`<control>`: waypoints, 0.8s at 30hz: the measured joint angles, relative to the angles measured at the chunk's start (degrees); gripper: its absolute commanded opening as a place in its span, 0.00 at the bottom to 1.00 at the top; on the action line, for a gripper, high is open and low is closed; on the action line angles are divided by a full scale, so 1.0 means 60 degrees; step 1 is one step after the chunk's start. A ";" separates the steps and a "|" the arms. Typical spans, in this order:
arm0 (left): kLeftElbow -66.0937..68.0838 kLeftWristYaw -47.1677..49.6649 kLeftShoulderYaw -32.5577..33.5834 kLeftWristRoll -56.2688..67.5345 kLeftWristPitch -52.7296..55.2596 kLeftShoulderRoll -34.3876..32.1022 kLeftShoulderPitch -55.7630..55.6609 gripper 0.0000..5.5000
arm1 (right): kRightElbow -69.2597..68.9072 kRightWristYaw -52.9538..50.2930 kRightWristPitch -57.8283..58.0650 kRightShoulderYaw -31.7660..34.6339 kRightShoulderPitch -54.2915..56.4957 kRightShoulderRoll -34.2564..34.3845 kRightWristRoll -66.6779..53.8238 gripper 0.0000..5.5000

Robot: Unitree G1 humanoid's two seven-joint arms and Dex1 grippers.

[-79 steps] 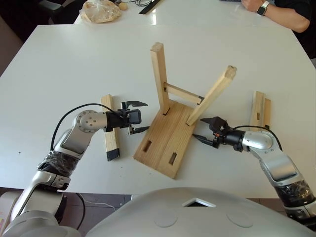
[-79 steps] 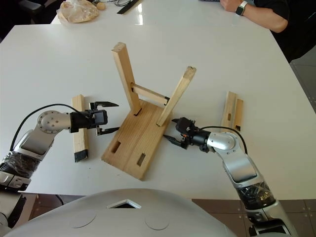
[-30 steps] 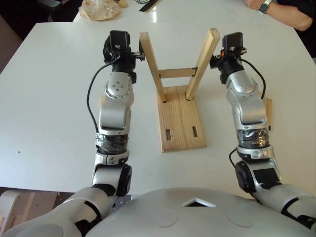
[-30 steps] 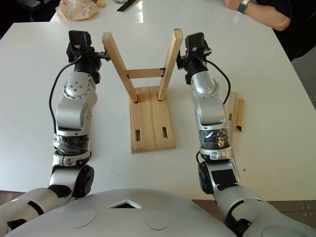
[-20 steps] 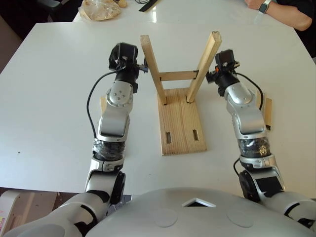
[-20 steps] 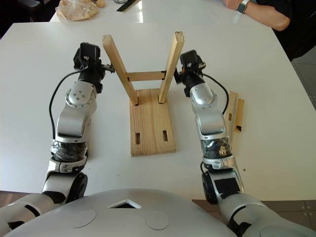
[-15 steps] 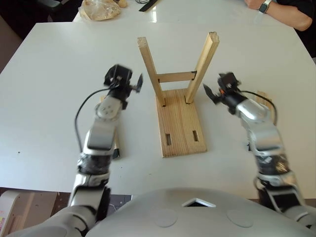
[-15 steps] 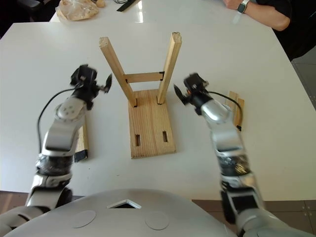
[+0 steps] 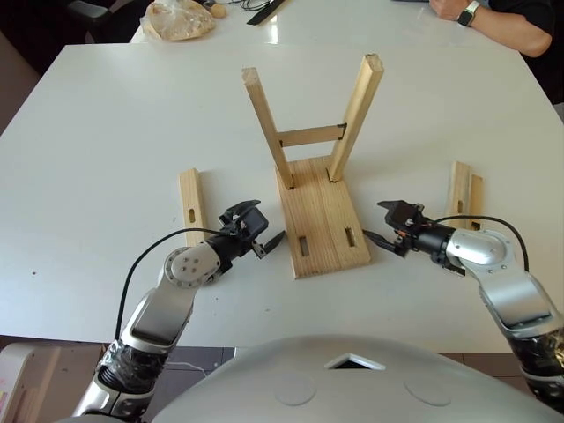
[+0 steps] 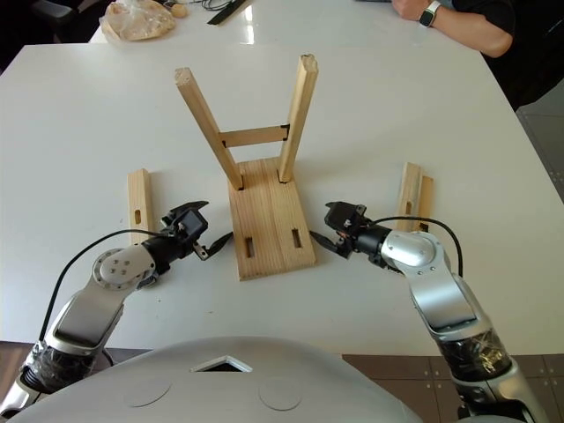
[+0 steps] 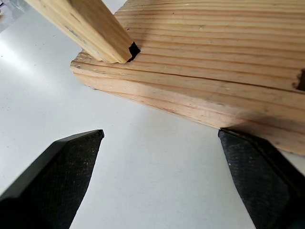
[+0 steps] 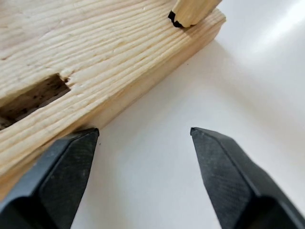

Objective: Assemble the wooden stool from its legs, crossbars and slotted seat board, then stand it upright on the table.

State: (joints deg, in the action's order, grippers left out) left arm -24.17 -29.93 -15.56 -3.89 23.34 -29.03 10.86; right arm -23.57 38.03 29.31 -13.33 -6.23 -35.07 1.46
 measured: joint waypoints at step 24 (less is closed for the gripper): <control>0.0172 -0.0174 0.1063 0.0372 -0.0226 -0.0271 0.0160 0.81 | -0.1311 0.0254 0.1351 0.1940 -0.0231 0.0358 -0.2065 0.65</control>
State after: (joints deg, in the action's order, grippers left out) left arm -23.14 -30.97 -9.18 -1.65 21.99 -30.65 11.82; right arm -31.44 39.55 37.42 -1.69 -7.62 -32.92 -10.93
